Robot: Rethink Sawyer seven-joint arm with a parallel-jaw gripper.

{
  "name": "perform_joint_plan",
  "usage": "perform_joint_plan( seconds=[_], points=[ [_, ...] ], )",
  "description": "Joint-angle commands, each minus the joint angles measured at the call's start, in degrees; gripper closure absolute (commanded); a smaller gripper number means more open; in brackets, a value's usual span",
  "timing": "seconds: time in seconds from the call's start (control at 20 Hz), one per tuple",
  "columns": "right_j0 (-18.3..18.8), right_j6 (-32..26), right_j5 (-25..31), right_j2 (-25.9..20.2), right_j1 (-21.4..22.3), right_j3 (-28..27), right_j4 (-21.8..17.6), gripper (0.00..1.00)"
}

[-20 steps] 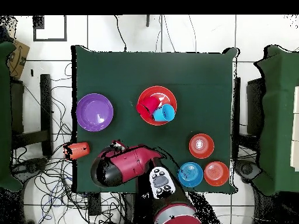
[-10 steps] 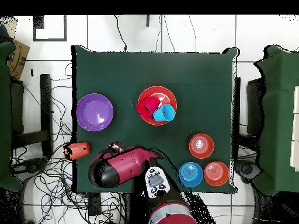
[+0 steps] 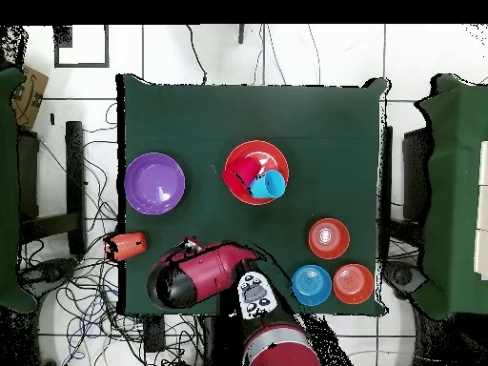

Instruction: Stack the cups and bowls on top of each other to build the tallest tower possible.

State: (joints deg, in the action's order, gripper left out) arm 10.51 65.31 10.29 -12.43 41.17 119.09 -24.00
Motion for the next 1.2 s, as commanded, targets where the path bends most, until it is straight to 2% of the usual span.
perform_joint_plan(
  seconds=[0.05, 0.2, 0.6, 0.7, 0.75, 0.9, 1.05, 1.2],
  points=[
    [-0.4, 11.5, -2.6, 2.1, -5.9, 1.6, -0.7, 0.00],
    [-0.1, 10.9, -2.6, 2.8, -7.7, 0.8, -0.9, 0.00],
    [-0.1, 10.9, -6.8, 4.8, -12.2, -0.1, -2.2, 0.00],
    [-0.7, 11.3, -7.8, 5.2, -11.0, 1.4, -2.2, 0.00],
    [-1.6, 11.8, -7.6, 4.9, -9.0, 2.7, -1.4, 0.00],
    [-2.9, 11.9, -7.1, 5.0, -6.5, 2.8, -0.3, 0.00],
    [-5.9, 12.3, -5.7, 5.8, -3.4, 2.1, 1.2, 0.00],
    [-6.8, 12.5, -5.5, 6.2, -2.6, 2.2, 1.7, 0.00]
  ],
)
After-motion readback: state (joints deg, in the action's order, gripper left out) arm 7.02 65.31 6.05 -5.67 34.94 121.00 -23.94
